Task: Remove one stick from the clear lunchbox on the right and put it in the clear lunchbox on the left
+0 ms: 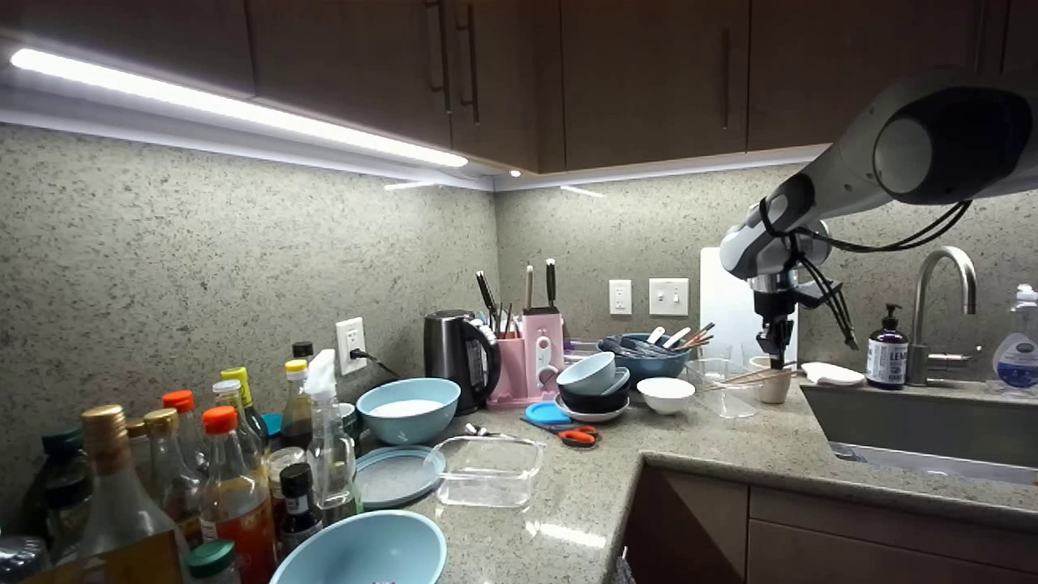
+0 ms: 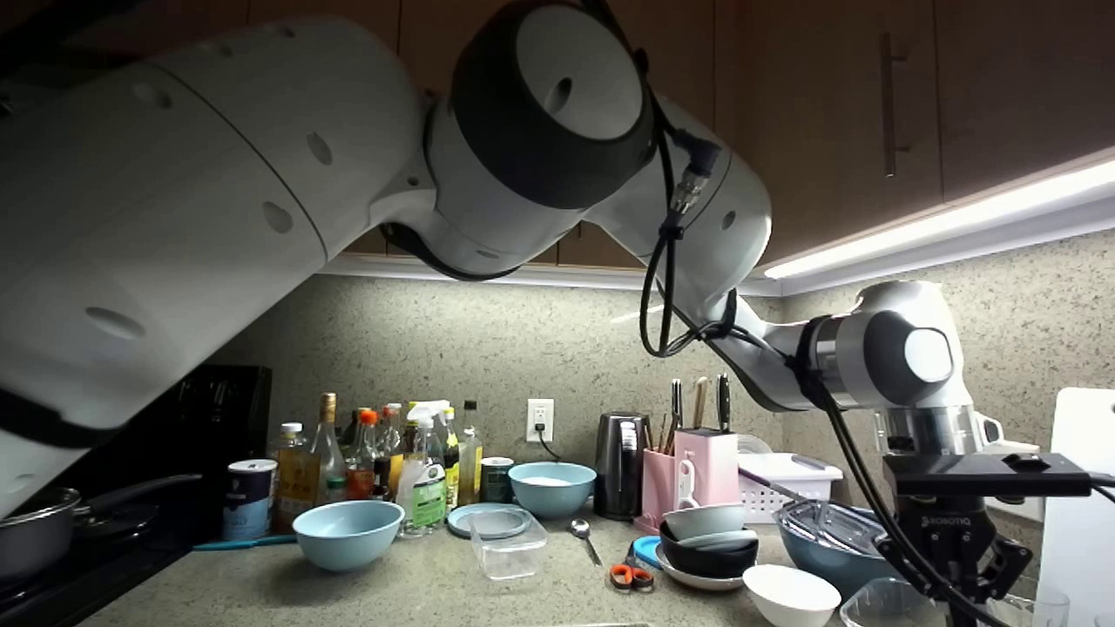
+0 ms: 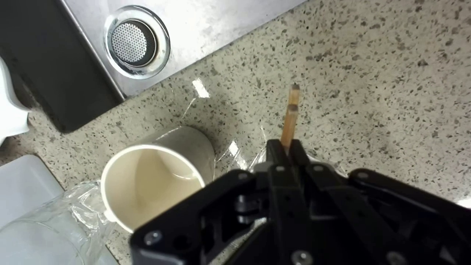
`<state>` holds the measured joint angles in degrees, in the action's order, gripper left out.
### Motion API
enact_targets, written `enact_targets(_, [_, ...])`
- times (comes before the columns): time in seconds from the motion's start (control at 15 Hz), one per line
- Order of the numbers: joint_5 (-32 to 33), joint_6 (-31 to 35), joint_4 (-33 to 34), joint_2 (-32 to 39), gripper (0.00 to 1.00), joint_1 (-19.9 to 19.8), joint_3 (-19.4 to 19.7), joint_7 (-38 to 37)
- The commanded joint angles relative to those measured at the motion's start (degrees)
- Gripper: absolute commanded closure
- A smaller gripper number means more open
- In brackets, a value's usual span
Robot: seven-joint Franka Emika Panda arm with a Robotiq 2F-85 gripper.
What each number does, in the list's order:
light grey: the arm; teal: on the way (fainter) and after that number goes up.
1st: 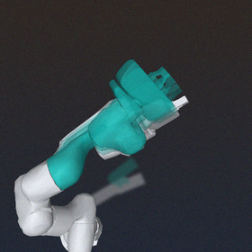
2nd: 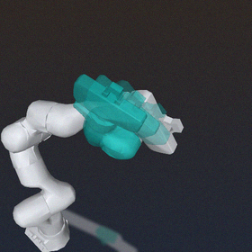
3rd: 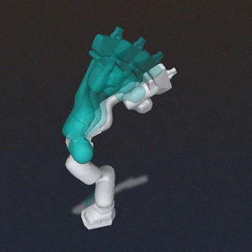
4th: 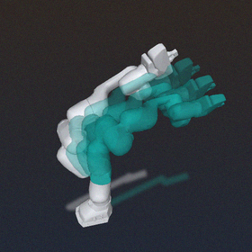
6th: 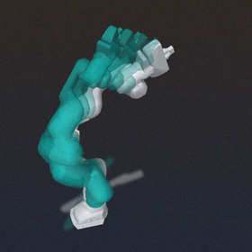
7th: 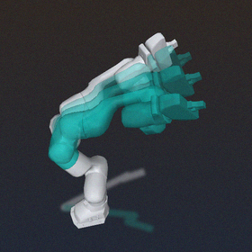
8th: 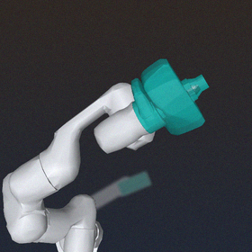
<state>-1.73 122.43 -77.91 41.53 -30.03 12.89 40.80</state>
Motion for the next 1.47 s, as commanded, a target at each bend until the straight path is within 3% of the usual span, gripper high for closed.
enact_targets(0.0, [0.91,1.97,-4.86,-4.64,0.97,1.65,1.09,-2.22])
enact_targets(0.33, [1.23,1.63,-7.00,-7.42,0.96,3.06,2.24,-3.35])
enact_targets(0.53, [1.54,-2.35,-10.06,-11.20,0.96,4.60,3.46,-5.09])
enact_targets(0.87, [2.97,-5.75,-19.52,-22.24,0.96,5.28,1.77,-4.70])
enact_targets(1.4, [9.36,-5.08,-33.45,-37.59,0.96,10.57,1.94,-6.93])
